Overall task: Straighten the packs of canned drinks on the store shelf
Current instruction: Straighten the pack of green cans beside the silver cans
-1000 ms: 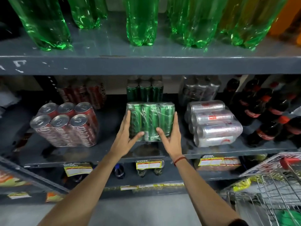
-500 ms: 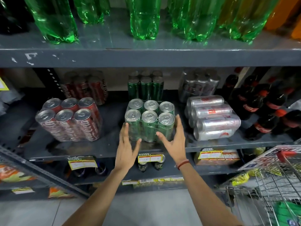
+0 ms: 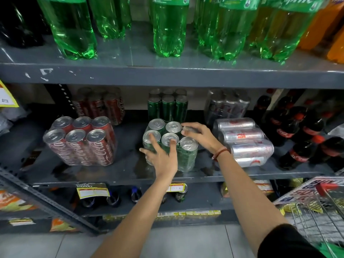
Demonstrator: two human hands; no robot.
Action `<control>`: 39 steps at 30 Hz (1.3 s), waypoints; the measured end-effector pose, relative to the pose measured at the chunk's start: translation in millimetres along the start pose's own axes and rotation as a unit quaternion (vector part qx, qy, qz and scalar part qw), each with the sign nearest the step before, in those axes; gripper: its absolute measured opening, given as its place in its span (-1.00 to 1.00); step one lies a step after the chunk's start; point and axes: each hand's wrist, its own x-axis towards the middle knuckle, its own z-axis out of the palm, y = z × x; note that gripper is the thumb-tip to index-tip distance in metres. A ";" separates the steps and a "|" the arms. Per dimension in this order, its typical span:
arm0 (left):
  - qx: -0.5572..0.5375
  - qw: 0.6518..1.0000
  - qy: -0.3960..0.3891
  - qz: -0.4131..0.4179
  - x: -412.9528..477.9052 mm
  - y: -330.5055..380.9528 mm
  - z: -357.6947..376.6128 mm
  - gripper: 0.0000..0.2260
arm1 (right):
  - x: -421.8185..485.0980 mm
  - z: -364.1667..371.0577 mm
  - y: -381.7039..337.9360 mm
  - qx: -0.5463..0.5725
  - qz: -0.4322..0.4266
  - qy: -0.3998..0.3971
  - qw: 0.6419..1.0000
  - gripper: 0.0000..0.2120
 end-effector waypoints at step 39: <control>0.049 0.995 -0.009 0.081 -17.8 -11.9 11.8 0.03 | 54.6 21.2 -11.0 -0.037 0.031 -0.003 0.999 -0.50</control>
